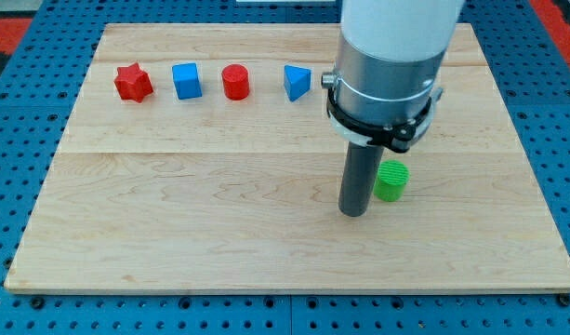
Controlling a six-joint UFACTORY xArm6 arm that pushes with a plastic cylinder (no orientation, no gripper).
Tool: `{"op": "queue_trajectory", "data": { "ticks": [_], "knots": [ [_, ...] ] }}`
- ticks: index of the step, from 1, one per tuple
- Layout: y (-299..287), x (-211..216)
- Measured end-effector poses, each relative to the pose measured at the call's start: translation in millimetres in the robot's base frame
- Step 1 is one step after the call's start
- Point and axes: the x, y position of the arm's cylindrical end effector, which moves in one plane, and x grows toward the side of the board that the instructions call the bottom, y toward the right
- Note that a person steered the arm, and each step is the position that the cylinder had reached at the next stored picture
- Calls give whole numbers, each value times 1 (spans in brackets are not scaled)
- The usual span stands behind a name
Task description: Move the green circle below the green star
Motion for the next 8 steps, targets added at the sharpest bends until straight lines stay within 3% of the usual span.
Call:
{"op": "queue_trajectory", "data": {
  "ticks": [5, 7, 8],
  "knots": [
    [67, -27],
    [99, -13],
    [-14, -15]
  ]
}}
